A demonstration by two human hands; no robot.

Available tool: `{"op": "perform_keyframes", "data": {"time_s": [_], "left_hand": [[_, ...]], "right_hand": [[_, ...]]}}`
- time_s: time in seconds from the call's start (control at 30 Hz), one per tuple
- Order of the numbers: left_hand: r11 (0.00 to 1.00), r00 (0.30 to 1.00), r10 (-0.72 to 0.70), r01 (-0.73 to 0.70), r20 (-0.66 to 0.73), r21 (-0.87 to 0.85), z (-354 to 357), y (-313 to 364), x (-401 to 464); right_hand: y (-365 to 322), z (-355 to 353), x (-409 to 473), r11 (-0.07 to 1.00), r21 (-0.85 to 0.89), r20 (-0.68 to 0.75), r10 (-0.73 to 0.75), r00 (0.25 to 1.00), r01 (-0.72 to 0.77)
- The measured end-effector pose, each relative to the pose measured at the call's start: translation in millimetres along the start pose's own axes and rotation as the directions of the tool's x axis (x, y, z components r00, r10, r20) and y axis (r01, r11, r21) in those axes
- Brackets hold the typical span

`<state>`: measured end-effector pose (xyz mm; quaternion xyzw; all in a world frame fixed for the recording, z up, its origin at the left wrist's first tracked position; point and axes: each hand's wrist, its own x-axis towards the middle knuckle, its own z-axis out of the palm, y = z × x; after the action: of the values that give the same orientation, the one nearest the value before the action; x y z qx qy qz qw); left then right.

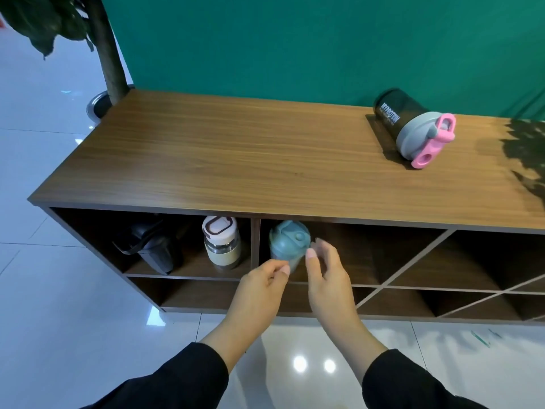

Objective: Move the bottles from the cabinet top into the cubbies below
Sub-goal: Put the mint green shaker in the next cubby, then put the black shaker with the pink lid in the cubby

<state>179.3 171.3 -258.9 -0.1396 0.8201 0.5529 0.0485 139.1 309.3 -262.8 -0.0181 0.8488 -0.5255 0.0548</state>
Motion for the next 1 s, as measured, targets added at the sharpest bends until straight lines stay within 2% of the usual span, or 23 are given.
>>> {"op": "perform_keyframes", "data": {"time_s": [0.07,0.13,0.23,0.27,0.33,0.4,0.47,0.53,0.63,0.7,1.0], "left_hand": [[0.999,0.999,0.041,-0.040,0.015,-0.014,-0.9,5.2,-7.0],[0.998,0.998,0.055,-0.054,0.022,-0.041,-2.4,7.4,-13.5],[0.996,0.999,0.044,-0.044,0.000,-0.075,-5.6,7.2,-21.2],[0.996,0.999,0.038,-0.039,-0.003,-0.077,-7.3,7.0,-23.4],[0.997,0.999,0.031,-0.032,-0.015,-0.070,-10.3,5.4,-25.2],[0.998,0.999,0.022,-0.024,-0.028,-0.056,-12.6,2.8,-24.3],[0.999,0.999,0.011,-0.013,-0.034,-0.040,-13.8,-1.3,-21.8],[1.000,1.000,0.001,-0.001,-0.027,-0.015,-14.0,-4.8,-19.7],[0.999,0.999,-0.002,0.003,-0.040,0.037,-14.7,-7.3,-15.6],[0.998,0.999,-0.001,0.003,-0.043,0.060,-14.5,-8.3,-11.0],[0.997,0.999,-0.003,0.007,-0.052,0.072,-12.9,-10.4,0.9]], "right_hand": [[-13.9,-7.8,-18.0,0.995,0.048,-0.018,-0.088,0.996,0.089],[-33.1,-24.8,-27.9,0.966,0.058,-0.090,-0.245,0.965,0.250],[-61.1,-66.7,-14.4,0.863,-0.037,-0.261,-0.495,0.829,0.503],[-66.6,-81.2,-2.1,0.842,-0.087,-0.334,-0.528,0.781,0.533],[-72.1,-107.0,31.2,0.878,-0.105,-0.490,-0.455,0.744,0.467],[-71.3,-128.0,68.3,0.954,-0.004,-0.617,-0.239,0.750,0.301],[-70.5,-144.5,100.8,0.984,0.127,-0.649,-0.015,0.761,0.128],[-70.0,-154.9,123.1,0.979,0.200,-0.613,0.094,0.784,0.040],[-68.8,-159.8,147.1,0.986,0.162,-0.533,0.049,0.845,0.045],[-68.6,-160.4,163.0,0.988,0.147,-0.515,0.028,0.856,0.056],[-71.0,-154.5,194.6,0.996,0.083,-0.569,0.021,0.822,0.032]]}}
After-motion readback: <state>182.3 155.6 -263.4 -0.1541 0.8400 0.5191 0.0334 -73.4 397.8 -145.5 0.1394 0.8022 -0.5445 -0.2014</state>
